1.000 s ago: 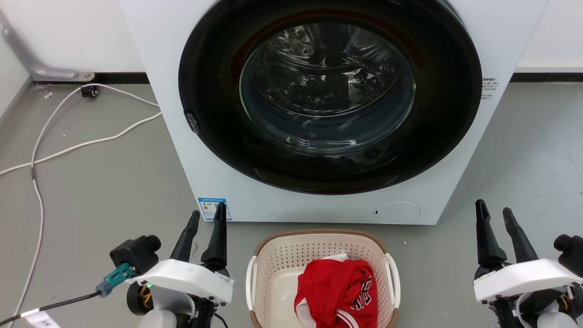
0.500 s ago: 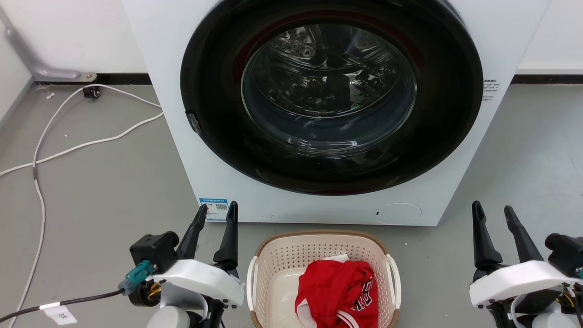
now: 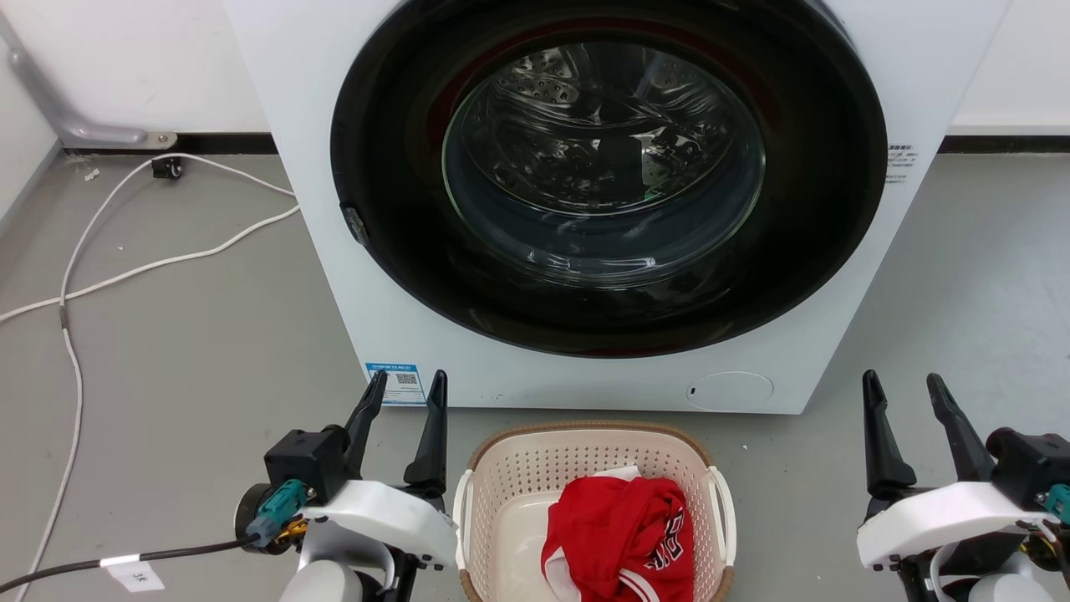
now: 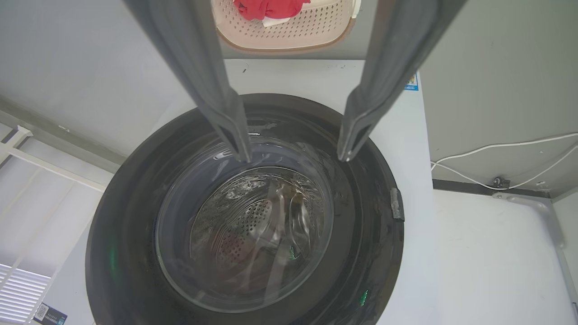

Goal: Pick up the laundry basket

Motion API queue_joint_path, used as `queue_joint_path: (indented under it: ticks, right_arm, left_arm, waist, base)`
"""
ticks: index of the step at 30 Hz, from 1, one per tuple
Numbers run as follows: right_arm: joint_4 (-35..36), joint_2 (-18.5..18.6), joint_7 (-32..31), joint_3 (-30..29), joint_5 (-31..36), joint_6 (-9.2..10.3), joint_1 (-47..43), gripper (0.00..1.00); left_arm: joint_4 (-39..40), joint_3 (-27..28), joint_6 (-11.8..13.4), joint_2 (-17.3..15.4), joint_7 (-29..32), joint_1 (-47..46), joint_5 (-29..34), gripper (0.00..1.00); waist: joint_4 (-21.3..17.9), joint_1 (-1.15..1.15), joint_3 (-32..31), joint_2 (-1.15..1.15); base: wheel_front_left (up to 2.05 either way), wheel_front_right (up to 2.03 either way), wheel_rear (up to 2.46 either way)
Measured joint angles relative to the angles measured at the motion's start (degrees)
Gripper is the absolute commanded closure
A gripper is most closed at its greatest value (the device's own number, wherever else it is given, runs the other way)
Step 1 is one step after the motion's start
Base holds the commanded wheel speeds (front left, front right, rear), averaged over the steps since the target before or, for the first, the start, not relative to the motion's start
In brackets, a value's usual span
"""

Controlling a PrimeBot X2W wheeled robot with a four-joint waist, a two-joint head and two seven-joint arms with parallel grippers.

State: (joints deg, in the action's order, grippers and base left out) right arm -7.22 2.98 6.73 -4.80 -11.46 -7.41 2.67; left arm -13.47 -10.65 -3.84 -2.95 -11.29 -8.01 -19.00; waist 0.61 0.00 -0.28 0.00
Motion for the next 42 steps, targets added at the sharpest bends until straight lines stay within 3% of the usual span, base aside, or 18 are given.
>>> queue_joint_path:
  ticks: [25,42]
  right_arm:
    - [-0.18,0.0,2.08,0.9,8.05,-0.09,-0.35,0.0]
    - [-1.77,-0.01,2.9,0.98,7.54,-0.09,-0.49,0.0]
  left_arm:
    - [-2.41,-1.62,1.23,0.05,-2.69,-0.77,8.33,0.0]
    - [-4.17,-1.89,1.82,0.08,-3.63,-1.1,9.73,0.0]
  waist:
    - [-0.03,0.0,0.12,0.0]
    - [0.11,0.0,0.14,0.0]
  base:
    - [0.0,0.0,0.0]
    - [0.0,0.0,0.0]
